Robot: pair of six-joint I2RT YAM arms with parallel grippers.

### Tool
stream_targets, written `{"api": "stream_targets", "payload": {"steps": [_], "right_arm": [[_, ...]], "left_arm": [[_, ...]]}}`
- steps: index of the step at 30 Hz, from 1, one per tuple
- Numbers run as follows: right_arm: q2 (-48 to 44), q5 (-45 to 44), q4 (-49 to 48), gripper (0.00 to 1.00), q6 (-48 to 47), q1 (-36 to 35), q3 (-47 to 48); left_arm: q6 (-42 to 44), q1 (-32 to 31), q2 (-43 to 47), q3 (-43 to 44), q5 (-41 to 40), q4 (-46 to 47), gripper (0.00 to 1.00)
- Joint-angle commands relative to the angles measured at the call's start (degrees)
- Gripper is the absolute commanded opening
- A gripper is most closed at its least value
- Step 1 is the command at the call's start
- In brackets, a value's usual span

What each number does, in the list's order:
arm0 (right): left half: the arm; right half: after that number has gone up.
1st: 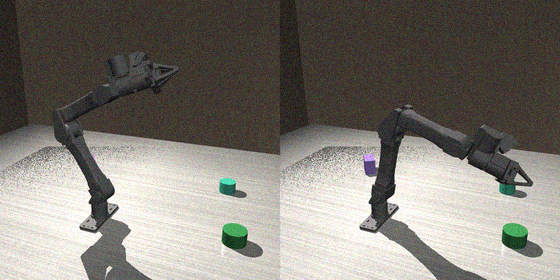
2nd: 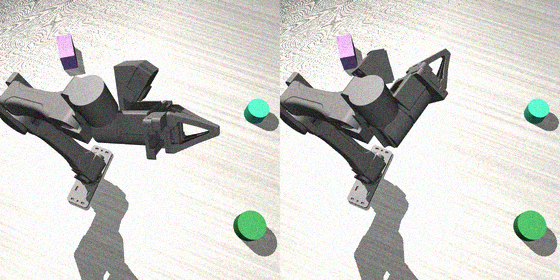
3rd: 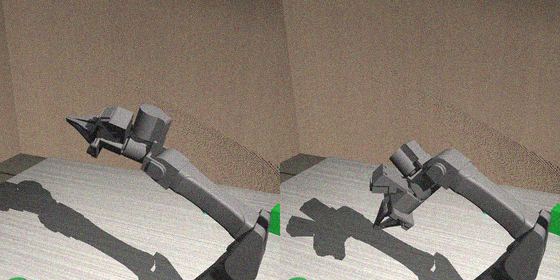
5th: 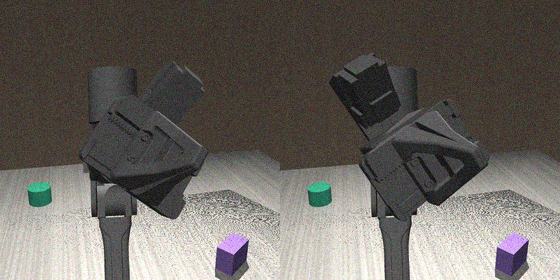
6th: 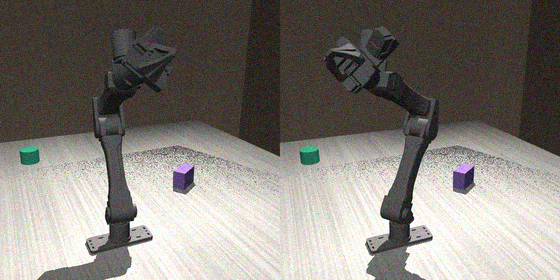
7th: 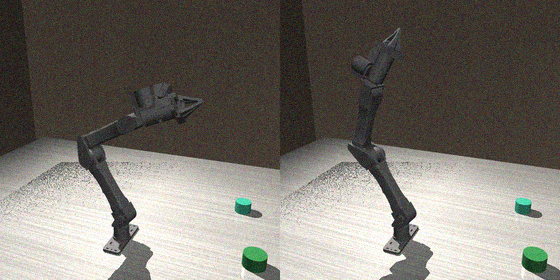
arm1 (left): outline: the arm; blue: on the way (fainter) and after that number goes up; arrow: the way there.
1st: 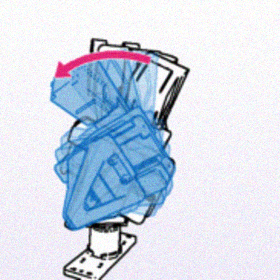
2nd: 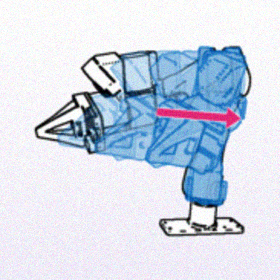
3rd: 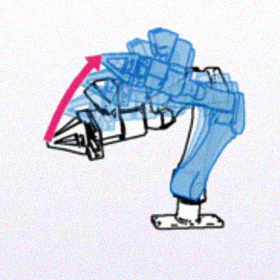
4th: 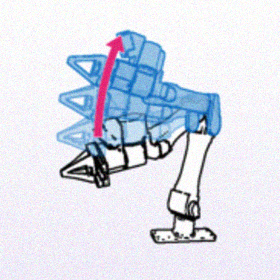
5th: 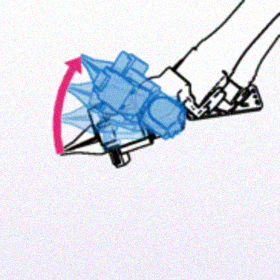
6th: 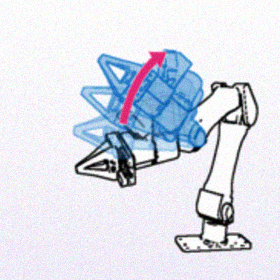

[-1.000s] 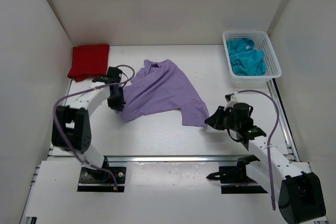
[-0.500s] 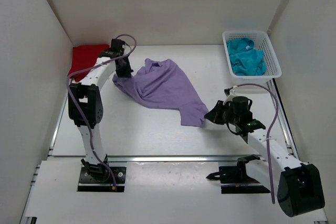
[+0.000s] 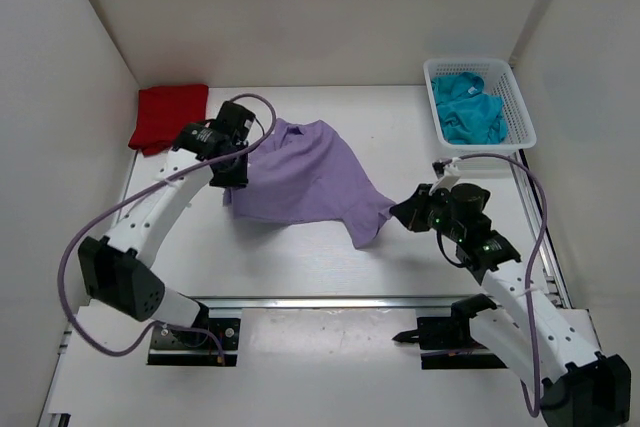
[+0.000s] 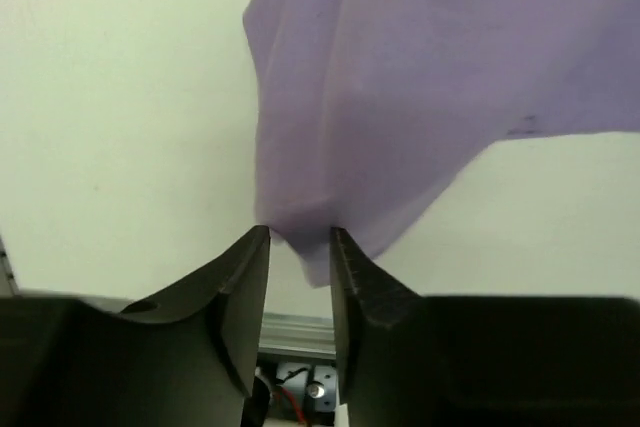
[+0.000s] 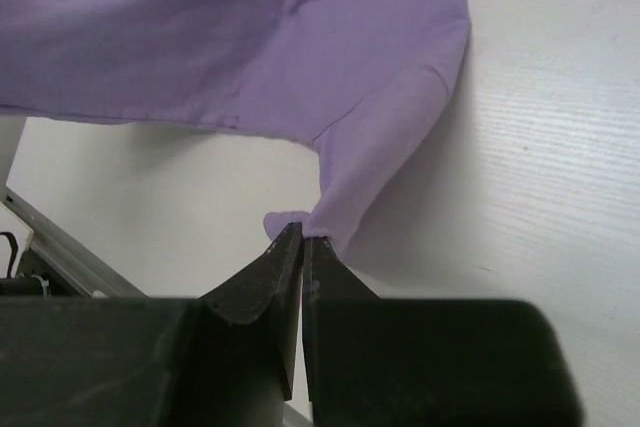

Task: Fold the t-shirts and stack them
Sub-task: Flatten out the tshirt

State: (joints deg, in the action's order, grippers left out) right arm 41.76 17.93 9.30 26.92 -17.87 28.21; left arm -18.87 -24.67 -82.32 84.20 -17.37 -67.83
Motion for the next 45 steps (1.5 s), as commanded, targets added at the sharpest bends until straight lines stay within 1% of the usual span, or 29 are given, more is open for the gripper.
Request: {"api": "stream_targets", "payload": {"steps": [1, 2, 4, 5, 7, 8, 9, 10, 11, 12, 13, 14, 15, 16, 17, 18, 20, 23, 25, 26, 27, 28, 30, 32, 36, 38, 39, 43, 45], "right_arm": [[2.62, -1.50, -1.65, 0.00, -0.81, -1.73, -0.87], [3.15, -1.59, -1.91, 0.00, -0.55, -1.38, -1.22], [3.59, -0.71, -2.62, 0.00, -0.38, -0.68, -2.71], [3.68, -0.45, -2.36, 0.00, -0.55, 0.19, -2.98], [3.86, -0.27, -2.62, 0.00, -0.64, 0.81, -3.51], [4.12, 0.08, -2.53, 0.00, -0.64, 1.25, -3.51], [4.64, 0.43, -2.79, 0.00, -0.64, 1.26, -3.60], [5.08, 1.22, -2.97, 0.00, -0.38, 1.43, -3.34], [5.78, 1.49, -2.97, 0.00, -0.20, 1.43, -3.42], [5.62, 1.58, -3.41, 0.00, -0.20, 1.08, -3.42], [6.31, 2.19, -3.76, 0.00, -0.11, 1.60, -3.86], [6.58, 2.37, -4.11, 0.00, -0.37, 1.43, -3.69], [6.84, 2.28, -4.29, 0.00, -0.63, 1.26, -3.77], [7.28, 2.63, -4.03, 0.00, -0.64, 1.00, -3.69], [7.20, 2.28, -3.85, 0.00, -0.72, 0.82, -3.95], [7.28, 2.28, -4.02, 0.00, -0.81, 0.82, -3.69], [6.85, 2.46, -4.03, 0.00, -0.72, 0.64, -3.34], [6.50, 2.37, -3.50, 0.00, -0.73, 0.20, -2.98], [6.41, 1.76, -3.41, 0.00, -0.55, -0.15, -2.81], [6.58, 1.67, -3.50, 0.00, -0.11, -0.58, -2.46], [6.15, 1.14, -2.98, 0.00, -0.46, -0.68, -2.11], [5.53, 0.27, -2.62, 0.00, -0.46, -0.94, -2.02], [5.00, -0.53, -1.31, 0.00, -0.73, -1.55, -1.05], [3.60, -1.32, 0.10, 0.00, -1.25, -0.77, -0.35], [1.06, -1.76, 2.04, 0.00, -1.34, 0.81, 0.36], [0.08, -0.54, 2.82, 0.00, -1.17, 1.87, 0.54], [0.25, -0.36, 2.57, 0.00, -0.73, 2.48, 0.88], [0.96, 0.52, 1.34, 0.00, -0.90, 4.15, 1.50], [2.88, 1.48, -0.24, 0.00, -0.73, 5.20, 1.41]], "left_arm": [[2.51, 4.08, -6.61, -5.25, -0.24, -1.54, 0.45], [2.61, 5.32, -7.58, -6.67, 0.74, 1.18, 0.51], [3.05, 9.00, -8.99, -11.15, 2.15, 5.49, 0.71], [2.88, 9.89, -9.08, -12.12, 2.25, 8.48, 0.73], [1.74, 13.66, -8.21, -14.67, 7.23, 13.06, 0.82], [0.78, 15.94, -7.07, -17.12, 10.04, 16.56, 0.83], [-0.54, 17.53, -6.19, -18.01, 10.68, 19.81, 0.81], [-1.16, 19.72, -4.70, -20.37, 12.34, 20.98, 0.80], [-2.91, 22.96, -2.43, -24.31, 15.23, 24.99, 0.80], [-5.19, 24.21, -0.84, -26.53, 17.08, 30.25, 0.80], [-6.60, 28.49, 1.88, -31.25, 19.97, 33.35, 0.80], [-9.57, 31.06, 3.73, -35.30, 22.79, 38.86, 0.82], [-11.95, 32.39, 4.36, -37.25, 23.77, 43.18, 0.82], [-13.37, 32.75, 3.84, -39.53, 25.61, 45.92, 0.82], [-13.38, 32.40, 1.58, -39.90, 26.50, 46.12, 0.83], [-13.99, 31.27, 0.42, -39.47, 26.24, 46.65, 0.84], [-14.52, 29.86, -4.93, -39.03, 26.33, 48.32, 0.83], [-16.89, 27.92, -8.80, -39.73, 27.64, 53.24, 0.78], [-18.47, 26.61, -11.19, -39.56, 28.70, 57.09, 0.60], [-18.57, 25.82, -12.76, -39.21, 29.14, 57.46, 0.39], [-19.09, 25.46, -12.95, -37.64, 29.49, 57.90, 0.14], [-19.70, 23.63, -12.95, -37.01, 29.23, 57.90, 0.00], [-20.50, 21.25, -7.79, -33.95, 28.10, 57.64, 0.00], [-19.02, 18.09, -2.77, -27.11, 25.11, 51.87, 0.00], [-16.64, 14.04, 11.09, -20.33, 21.07, 39.05, 0.00], [-16.20, 15.08, 17.17, -18.30, 21.31, 34.55, 0.00], [-16.19, 15.69, 18.42, -18.46, 21.58, 31.22, 0.00], [-15.49, 18.16, 25.36, -19.16, 21.85, 23.38, 0.00], [-14.80, 16.33, 27.21, -18.55, 17.83, 19.78, 0.00]]}}
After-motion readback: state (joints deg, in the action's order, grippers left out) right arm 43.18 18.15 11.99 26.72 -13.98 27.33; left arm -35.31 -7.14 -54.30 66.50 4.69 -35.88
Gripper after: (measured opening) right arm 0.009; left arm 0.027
